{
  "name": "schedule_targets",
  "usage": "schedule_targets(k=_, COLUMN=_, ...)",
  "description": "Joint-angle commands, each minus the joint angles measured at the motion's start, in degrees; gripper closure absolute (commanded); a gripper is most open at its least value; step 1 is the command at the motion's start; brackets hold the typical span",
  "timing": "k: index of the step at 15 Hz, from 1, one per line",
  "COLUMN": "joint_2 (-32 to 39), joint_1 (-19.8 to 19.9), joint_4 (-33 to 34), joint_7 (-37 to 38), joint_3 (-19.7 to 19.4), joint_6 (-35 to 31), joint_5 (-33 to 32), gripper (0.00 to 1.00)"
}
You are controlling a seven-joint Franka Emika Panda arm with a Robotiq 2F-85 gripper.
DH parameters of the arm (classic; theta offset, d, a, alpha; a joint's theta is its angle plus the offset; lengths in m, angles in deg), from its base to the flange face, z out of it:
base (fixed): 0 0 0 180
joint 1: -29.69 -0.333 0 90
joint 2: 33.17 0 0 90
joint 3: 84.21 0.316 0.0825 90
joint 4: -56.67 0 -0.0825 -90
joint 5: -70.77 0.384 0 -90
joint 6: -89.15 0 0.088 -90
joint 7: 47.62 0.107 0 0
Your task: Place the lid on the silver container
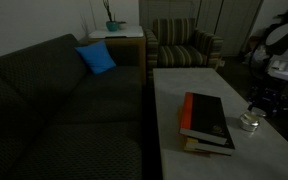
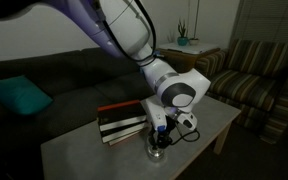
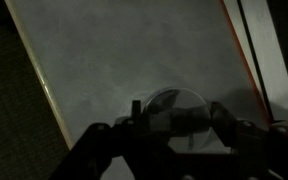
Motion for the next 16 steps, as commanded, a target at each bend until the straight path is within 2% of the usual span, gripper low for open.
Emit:
schedule_targets(k=1, joint_2=0.0, joint_1=-1.0, joint_4=0.2, joint_7=2.6, joint_3=-1.1, joint_6=0.8, joint_5=-0.1, gripper=0.56)
schedule_targets(k=11, joint_2=0.0, joint_1=1.1, joint_4=1.9, joint_7=2.0, joint_3=-1.5, joint_6=8.6, joint_5=0.0, gripper=0.56)
schedule_targets(k=12, joint_2=0.0, joint_1=0.2, joint_4=0.9, joint_7=2.7, joint_3=-1.5, joint_6=6.3, joint_5=0.2, gripper=0.56)
schedule_targets(k=13, joint_2=0.0, joint_1=0.4, joint_4=1.0, joint_7=2.7, joint_3=-1.5, joint_6=6.4, joint_5=0.2, gripper=0.31)
schedule_targets(k=16, joint_2=0.0, joint_1=0.1, joint_4=1.0, joint_7=2.8, joint_3=-1.5, joint_6=6.3, joint_5=0.2, gripper=0.31)
